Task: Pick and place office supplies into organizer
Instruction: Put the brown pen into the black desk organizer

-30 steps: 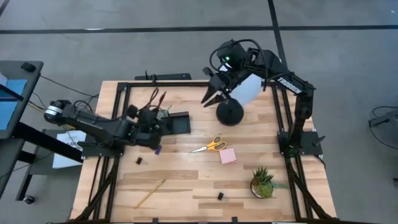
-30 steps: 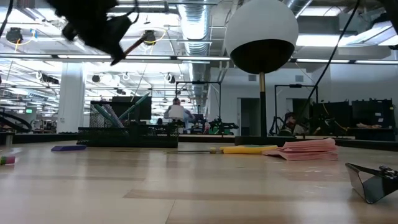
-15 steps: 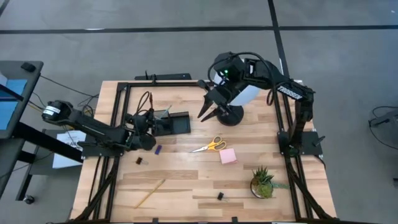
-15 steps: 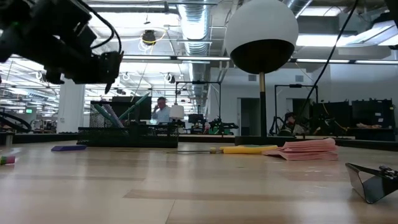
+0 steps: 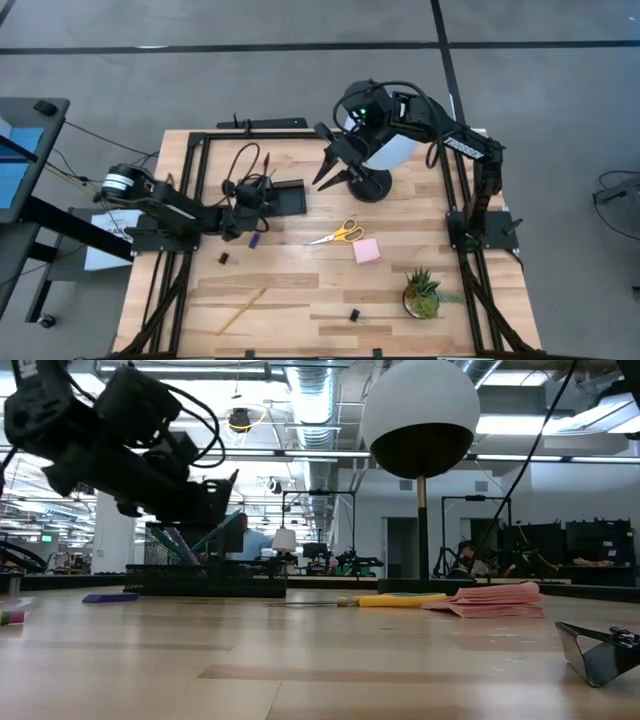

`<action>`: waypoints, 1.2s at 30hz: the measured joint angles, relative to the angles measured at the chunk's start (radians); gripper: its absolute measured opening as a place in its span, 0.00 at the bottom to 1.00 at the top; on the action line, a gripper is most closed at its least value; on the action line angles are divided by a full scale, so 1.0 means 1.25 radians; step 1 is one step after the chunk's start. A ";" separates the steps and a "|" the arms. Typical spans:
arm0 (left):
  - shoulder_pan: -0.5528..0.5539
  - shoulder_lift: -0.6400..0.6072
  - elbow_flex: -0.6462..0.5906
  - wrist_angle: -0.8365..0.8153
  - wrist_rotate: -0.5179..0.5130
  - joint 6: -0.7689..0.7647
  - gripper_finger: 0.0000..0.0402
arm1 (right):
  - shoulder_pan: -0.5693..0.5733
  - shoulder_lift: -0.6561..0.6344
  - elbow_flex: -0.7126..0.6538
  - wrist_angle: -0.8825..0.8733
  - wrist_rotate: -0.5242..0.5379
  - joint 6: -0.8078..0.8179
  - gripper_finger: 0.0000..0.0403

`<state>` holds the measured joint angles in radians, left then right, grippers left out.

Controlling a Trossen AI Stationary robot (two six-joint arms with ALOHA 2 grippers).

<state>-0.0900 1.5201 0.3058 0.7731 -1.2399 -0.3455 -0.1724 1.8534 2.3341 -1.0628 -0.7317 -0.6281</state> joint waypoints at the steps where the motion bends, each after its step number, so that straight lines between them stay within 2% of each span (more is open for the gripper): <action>1: 0.006 0.015 0.001 0.025 0.002 0.007 0.04 | -0.002 0.000 0.000 -0.005 0.000 0.000 0.16; 6: 0.026 0.053 0.003 0.060 0.000 0.007 0.04 | -0.011 0.000 0.000 -0.021 0.000 -0.001 0.16; 19: 0.029 0.054 0.002 0.084 0.043 0.077 0.08 | -0.021 0.000 0.000 -0.029 0.000 -0.007 0.16; 28: 0.026 0.055 0.002 0.082 0.029 0.081 0.09 | -0.021 0.000 0.000 -0.036 0.000 -0.007 0.16; 31: 0.026 0.055 0.002 0.081 0.016 0.082 0.11 | -0.020 0.000 0.000 -0.049 0.000 -0.007 0.16; 36: 0.026 0.055 0.001 0.080 -0.004 0.082 0.21 | -0.021 0.000 0.000 -0.054 0.000 -0.006 0.16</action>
<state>-0.0570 1.5894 0.3077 0.8734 -1.2447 -0.2432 -0.1982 1.8534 2.3341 -1.1305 -0.7319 -0.6361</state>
